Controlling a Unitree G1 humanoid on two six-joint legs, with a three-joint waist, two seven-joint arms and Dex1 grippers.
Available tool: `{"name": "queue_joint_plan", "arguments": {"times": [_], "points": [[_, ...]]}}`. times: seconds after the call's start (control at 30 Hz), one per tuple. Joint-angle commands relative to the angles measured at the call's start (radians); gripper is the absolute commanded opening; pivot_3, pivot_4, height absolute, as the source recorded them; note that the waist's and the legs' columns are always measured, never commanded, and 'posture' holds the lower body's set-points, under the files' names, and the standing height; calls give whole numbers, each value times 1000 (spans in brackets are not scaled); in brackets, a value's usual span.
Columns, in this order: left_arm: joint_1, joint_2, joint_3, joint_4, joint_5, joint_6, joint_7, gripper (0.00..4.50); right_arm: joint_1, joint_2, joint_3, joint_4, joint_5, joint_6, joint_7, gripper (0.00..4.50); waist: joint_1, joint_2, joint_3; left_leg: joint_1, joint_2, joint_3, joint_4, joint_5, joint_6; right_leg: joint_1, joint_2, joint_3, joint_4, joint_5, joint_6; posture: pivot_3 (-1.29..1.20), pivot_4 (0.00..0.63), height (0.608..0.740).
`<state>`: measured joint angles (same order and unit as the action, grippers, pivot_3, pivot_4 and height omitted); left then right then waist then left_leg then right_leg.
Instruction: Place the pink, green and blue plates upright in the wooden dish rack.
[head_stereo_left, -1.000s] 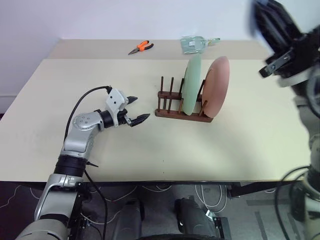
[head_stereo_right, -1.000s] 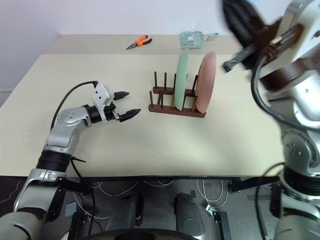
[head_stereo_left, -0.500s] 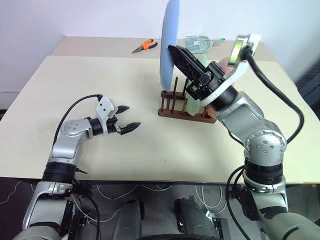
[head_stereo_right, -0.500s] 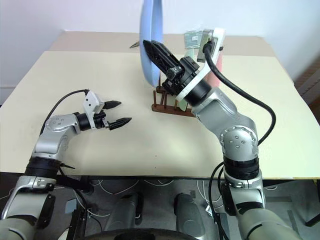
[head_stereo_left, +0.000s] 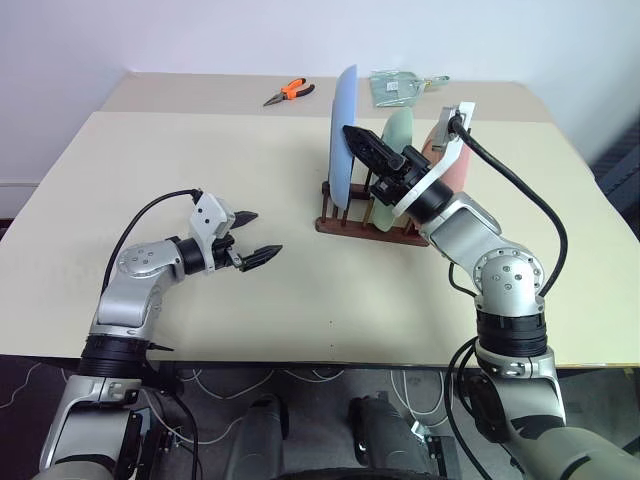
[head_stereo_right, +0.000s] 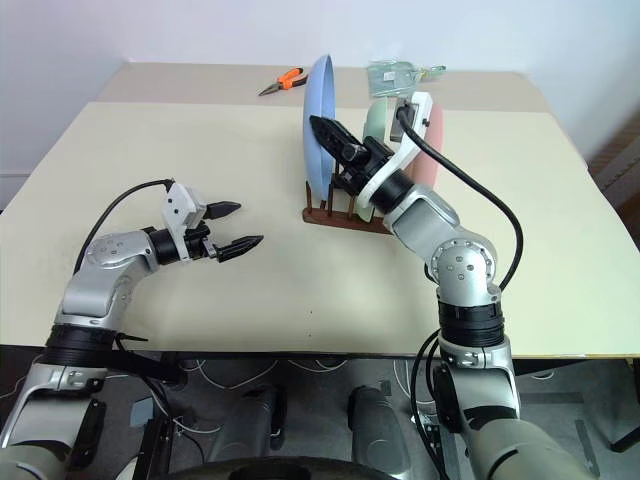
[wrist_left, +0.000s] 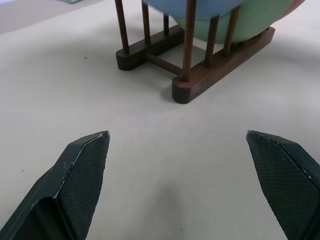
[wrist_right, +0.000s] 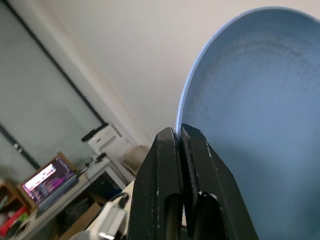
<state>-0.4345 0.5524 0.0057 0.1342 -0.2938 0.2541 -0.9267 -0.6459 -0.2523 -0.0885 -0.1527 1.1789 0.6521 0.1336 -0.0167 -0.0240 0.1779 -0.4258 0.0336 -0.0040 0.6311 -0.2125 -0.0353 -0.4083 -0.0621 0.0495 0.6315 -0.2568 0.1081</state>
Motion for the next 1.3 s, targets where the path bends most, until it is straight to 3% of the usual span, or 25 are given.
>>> {"name": "queue_joint_plan", "arguments": {"times": [0.03, 0.2, 0.37, 0.57, 0.63, 0.77, 0.87, 0.93, 1.0, 1.3], "points": [[-10, -7, 6, -38, -12, -2, 2, 4500, -57, 8, -44, 7, -22, -7, 0, 590, 0, 0, 0, 0, 0, 0, 0, 0, 0, 0, 0, 0, 0, 0, 0, 0, 150, 726], [-14, -16, -2, -39, -9, -2, 0, 4500, -100, -10, -32, 1, -130, -28, 17, 2845, -1, 0, 0, 0, 0, 0, 0, 0, 0, 0, 0, 0, 0, 0, 0, 0, 150, 726], [-7, -20, -8, -49, -10, 1, 4, 4500, -133, -40, -21, -67, -193, -11, 46, 2845, -1, 0, 0, 0, 0, 0, -1, 0, 0, -1, 0, 0, 0, 0, 0, 0, 150, 726], [0, -18, -3, -45, 3, -14, 19, 4500, -104, -192, -57, -283, -275, -5, 87, 2845, 4, 0, 0, -1, 0, 0, -1, 0, 0, -1, 0, 0, -1, 0, 0, 0, 150, 726], [4, -15, 6, -34, 17, -36, 40, 4500, -35, -283, -127, -356, -287, -5, 107, 2845, 8, 0, 0, -1, 0, 0, -1, 0, 0, -1, 0, 0, -1, 0, 0, 0, 150, 726], [4, 8, 47, 55, 56, -115, 94, 4500, 295, -469, -396, -409, -308, 12, 196, 2845, 20, -3, -1, -1, -1, 0, -1, 0, 0, 2, -2, -1, -3, -1, 0, 0, 150, 726], [5, 30, 60, 119, 69, -151, 95, 4500, 517, -513, -478, -341, -407, -37, 268, 2845, 17, -2, -1, 0, -1, 2, -1, 0, 0, 1, -2, 0, -3, -1, -1, 0, 150, 726], [10, 55, 64, 181, 87, -186, 82, 4500, 679, -508, -454, -262, -520, -114, 336, 2845, 16, -3, -2, 1, 0, 2, -1, 0, 0, 1, -1, 0, -3, -1, -1, 0, 150, 726], [8, 58, 63, 210, 89, -202, 79, 4500, 734, -502, -412, -205, -592, -179, 371, 2845, 4, -2, -2, 2, 0, 2, -1, 0, 0, 2, -1, 0, -3, -1, -1, 0, 150, 726], [39, 24, 51, 184, 97, -221, 105, 4500, 683, -448, -279, -126, -703, -288, 428, 2845, 2, 0, -1, 3, 0, 4, -1, 0, 0, 1, 0, 2, -2, 0, -1, 0, 150, 726]]}}
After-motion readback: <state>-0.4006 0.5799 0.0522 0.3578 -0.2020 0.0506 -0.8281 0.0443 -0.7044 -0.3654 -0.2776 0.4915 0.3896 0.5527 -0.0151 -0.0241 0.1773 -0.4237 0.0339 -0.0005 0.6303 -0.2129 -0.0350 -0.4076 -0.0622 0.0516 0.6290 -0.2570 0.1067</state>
